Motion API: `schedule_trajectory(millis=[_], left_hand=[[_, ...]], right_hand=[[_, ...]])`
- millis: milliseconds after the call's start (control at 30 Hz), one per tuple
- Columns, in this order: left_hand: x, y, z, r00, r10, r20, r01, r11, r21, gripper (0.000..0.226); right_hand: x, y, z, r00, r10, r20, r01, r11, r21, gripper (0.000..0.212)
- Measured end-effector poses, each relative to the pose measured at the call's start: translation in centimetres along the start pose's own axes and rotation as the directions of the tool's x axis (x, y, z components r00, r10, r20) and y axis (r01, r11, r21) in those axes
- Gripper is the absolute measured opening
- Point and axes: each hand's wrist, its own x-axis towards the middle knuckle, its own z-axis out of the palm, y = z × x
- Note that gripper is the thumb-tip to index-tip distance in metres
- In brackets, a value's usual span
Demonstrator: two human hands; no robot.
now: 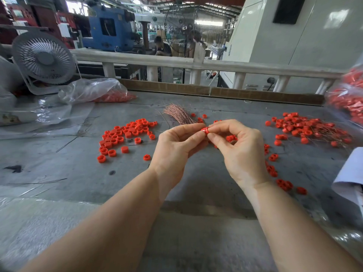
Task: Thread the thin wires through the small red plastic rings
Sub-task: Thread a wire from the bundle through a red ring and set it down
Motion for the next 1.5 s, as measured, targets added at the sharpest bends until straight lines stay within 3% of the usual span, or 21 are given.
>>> schedule_trajectory(millis=[300,467,767,1167,1500], left_hand=[[-0.1,0.1,0.1,1.0,-0.002,-0.013,0.003,1.0,0.012,0.015],[0.0,0.3,0.2,0.999,-0.044,0.012,0.045,0.994,-0.102,0.015],[-0.1,0.2,0.1,0.994,-0.094,0.063,0.102,0.983,-0.15,0.015],[-0.3,0.1,0.2,0.996,-0.085,0.024,0.088,0.985,-0.147,0.014],[-0.3,0.3,0.3,0.991,-0.136,-0.006,0.134,0.981,-0.143,0.015]], right_hand=[[0.0,-0.2,-0.1,0.999,0.045,0.003,-0.045,0.999,0.022,0.016],[0.0,-0.4,0.1,0.999,0.032,0.009,-0.032,0.999,0.013,0.019],[0.0,-0.3,0.1,1.0,-0.008,-0.027,0.006,0.997,-0.072,0.016],[-0.3,-0.9,0.3,0.989,-0.147,0.014,0.144,0.947,-0.286,0.01],[-0.4,-1.3,0.2,0.989,-0.145,0.039,0.149,0.933,-0.327,0.009]])
